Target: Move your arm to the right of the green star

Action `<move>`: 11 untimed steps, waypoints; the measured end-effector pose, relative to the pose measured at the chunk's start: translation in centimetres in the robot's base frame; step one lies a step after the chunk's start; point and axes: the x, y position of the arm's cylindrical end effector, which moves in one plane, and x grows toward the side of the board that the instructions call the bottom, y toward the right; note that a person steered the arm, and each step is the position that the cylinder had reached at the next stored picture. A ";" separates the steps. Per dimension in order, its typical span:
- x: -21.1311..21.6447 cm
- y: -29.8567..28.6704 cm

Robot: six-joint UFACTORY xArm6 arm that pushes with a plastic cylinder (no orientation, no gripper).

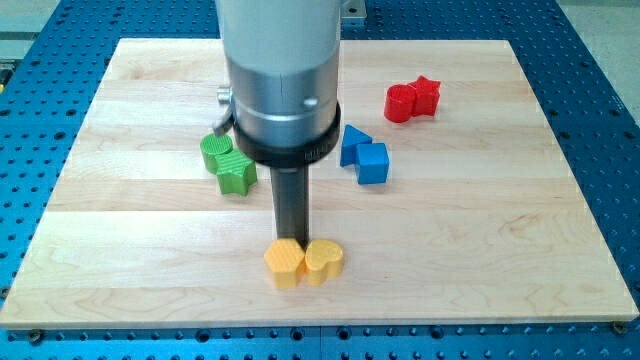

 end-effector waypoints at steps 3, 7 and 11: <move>6.6 -6.7; 6.6 0.5; -2.9 -4.7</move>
